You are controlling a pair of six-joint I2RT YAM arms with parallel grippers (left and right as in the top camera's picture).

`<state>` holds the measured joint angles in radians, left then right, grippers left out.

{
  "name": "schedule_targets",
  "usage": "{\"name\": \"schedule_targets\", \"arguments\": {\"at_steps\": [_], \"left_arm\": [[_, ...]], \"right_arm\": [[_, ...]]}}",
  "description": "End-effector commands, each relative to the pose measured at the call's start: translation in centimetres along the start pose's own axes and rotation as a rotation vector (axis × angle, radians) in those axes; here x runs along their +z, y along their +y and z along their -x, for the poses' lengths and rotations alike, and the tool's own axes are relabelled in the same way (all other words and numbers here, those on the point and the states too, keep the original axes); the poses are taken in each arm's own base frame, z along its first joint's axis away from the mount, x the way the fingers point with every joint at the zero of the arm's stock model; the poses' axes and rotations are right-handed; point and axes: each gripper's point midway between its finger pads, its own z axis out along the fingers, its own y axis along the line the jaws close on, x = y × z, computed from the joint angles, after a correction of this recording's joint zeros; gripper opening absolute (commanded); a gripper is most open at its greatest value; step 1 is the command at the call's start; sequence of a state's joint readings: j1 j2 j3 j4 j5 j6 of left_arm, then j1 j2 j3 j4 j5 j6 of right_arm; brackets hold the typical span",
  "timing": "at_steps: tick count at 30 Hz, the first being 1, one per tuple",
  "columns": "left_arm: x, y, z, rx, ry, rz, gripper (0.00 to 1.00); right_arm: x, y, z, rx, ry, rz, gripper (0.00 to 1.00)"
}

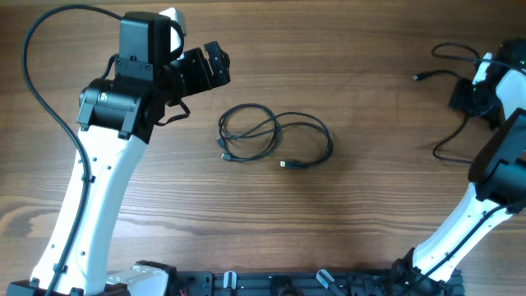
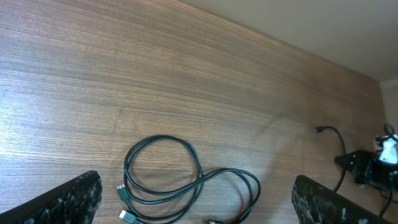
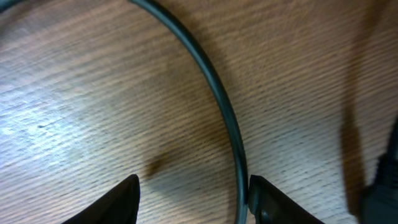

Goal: Untangle cables

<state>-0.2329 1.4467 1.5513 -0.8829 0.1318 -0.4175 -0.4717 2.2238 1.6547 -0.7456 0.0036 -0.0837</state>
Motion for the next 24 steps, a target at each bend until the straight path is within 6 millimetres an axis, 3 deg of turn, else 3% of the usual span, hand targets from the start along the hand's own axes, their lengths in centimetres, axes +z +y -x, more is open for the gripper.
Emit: {"name": "schedule_targets", "arguments": {"at_steps": [1,7,12,15,21,24], "left_arm": [[0.2,-0.1,0.0,-0.009,0.004,-0.003,1.0],[0.2,-0.1,0.0,-0.009,0.004,-0.003,1.0],[0.2,-0.1,0.1,-0.009,0.004,-0.003,1.0],[0.2,-0.2,0.1,-0.009,0.0,-0.005,1.0],[0.2,-0.2,0.2,-0.008,-0.003,-0.007,1.0],[0.2,-0.2,0.2,-0.008,-0.003,-0.007,1.0]], "right_arm": [[1.5,-0.1,-1.0,0.007,0.019,-0.013,0.57],[2.5,0.0,-1.9,0.01,0.023,-0.013,0.55],[2.8,0.2,-1.8,0.114,0.006,-0.001,0.3],[2.6,1.5,-0.5,0.112,-0.04,0.081,0.25],[-0.5,2.6,3.5,0.102,-0.138,0.162,0.05],[-3.2,2.3,5.2,0.096,-0.204,0.155,0.04]]}}
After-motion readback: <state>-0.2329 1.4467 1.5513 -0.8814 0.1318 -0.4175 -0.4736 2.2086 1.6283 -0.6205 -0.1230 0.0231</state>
